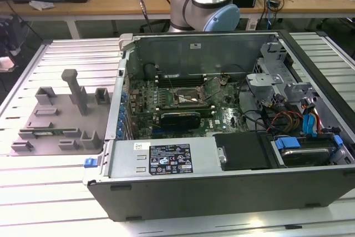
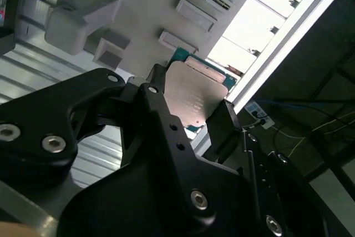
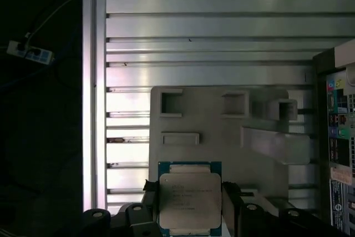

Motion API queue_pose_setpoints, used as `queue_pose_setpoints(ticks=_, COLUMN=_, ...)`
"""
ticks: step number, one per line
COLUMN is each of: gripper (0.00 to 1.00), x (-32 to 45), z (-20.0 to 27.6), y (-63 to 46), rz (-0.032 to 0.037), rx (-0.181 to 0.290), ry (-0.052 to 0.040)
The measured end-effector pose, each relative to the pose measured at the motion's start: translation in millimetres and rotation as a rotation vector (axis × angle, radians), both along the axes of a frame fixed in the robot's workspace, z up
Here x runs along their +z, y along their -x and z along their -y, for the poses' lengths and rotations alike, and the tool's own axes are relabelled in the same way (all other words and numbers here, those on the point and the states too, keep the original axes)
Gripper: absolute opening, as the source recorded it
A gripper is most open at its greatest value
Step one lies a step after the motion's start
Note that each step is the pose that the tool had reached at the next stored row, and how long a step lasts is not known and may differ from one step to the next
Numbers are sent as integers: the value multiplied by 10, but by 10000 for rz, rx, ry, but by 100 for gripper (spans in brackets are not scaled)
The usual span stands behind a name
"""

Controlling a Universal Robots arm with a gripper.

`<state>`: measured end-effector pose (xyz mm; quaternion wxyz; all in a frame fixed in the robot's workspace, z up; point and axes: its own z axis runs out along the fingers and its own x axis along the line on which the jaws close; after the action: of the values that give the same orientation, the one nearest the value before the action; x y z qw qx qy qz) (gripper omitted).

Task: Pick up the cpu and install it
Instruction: 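Pick up the cpu and move it towards the insertion slot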

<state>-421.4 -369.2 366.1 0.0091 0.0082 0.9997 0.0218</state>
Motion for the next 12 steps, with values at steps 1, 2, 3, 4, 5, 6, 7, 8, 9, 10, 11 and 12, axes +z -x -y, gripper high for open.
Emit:
queue_pose_setpoints(ticks=1, gripper=54, x=40, z=-1, y=0, rz=0, rx=1, ry=0)
queue_pose_setpoints(ticks=2, gripper=54, x=81, z=-1, y=0, rz=1, rx=0, ry=0)
queue_pose_setpoints(ticks=3, gripper=54, x=81, z=-2, y=0, rz=2, rx=0, ry=-1)
queue_pose_setpoints(ticks=4, gripper=54, x=81, z=-2, y=0, rz=4, rx=0, ry=-2)
queue_pose_setpoints(ticks=5, gripper=54, x=83, z=-2, y=0, rz=1, rx=1, ry=-1)
queue_pose_setpoints(ticks=6, gripper=54, x=84, z=-2, y=0, rz=0, rx=0, ry=0)
queue_pose_setpoints(ticks=7, gripper=54, x=85, z=-2, y=-3, rz=-2, rx=0, ry=1)
queue_pose_setpoints(ticks=8, gripper=54, x=84, z=-2, y=-23, rz=0, rx=0, ry=0)
queue_pose_setpoints(ticks=9, gripper=54, x=84, z=-2, y=-46, rz=0, rx=1, ry=0)
queue_pose_setpoints(ticks=10, gripper=54, x=84, z=-1, y=-70, rz=1, rx=1, ry=0)
queue_pose_setpoints(ticks=11, gripper=54, x=83, z=-1, y=-105, rz=2, rx=0, ry=-1)
queue_pose_setpoints(ticks=12, gripper=54, x=84, z=0, y=-164, rz=0, rx=-1, ry=0)
